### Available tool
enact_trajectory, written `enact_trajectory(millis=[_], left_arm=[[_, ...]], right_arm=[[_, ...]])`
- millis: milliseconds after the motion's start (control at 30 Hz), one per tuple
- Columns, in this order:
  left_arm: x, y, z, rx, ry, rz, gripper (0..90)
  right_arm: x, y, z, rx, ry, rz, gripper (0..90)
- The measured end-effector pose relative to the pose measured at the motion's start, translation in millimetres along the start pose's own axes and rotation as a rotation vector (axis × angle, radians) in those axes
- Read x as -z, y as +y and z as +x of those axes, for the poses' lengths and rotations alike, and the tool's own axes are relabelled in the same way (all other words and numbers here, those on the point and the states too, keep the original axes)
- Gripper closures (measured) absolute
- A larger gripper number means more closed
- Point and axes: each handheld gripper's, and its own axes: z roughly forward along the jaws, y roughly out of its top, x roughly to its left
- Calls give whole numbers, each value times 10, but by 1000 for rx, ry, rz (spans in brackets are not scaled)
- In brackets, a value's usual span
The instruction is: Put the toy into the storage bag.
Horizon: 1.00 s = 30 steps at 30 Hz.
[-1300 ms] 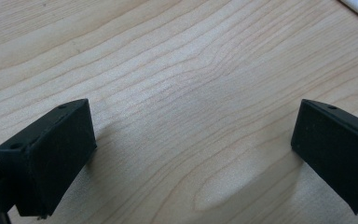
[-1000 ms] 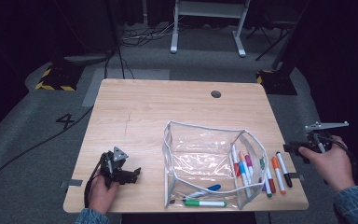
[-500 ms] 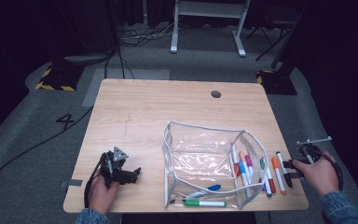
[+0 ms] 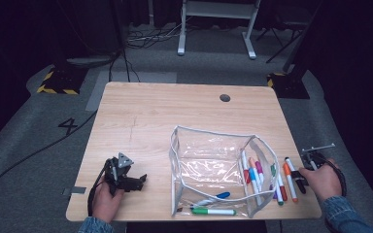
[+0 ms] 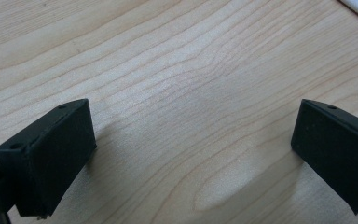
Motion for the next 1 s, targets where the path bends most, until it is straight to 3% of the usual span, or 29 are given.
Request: enact_trajectory(millis=[200,567,900,1000], left_arm=[[0,0,0,0,0,0,0],[0,0,0,0,0,0,0],[-1,0,-1,2,1,-2,0],[-1,0,-1,1,0,-2,0]], right_arm=[[190,29,-13,-9,28,-63,769],[746,114,75,65,82,-190,769],[1234,208,335,158,139,-288,769],[1387,247,462,208,158,-312,768]])
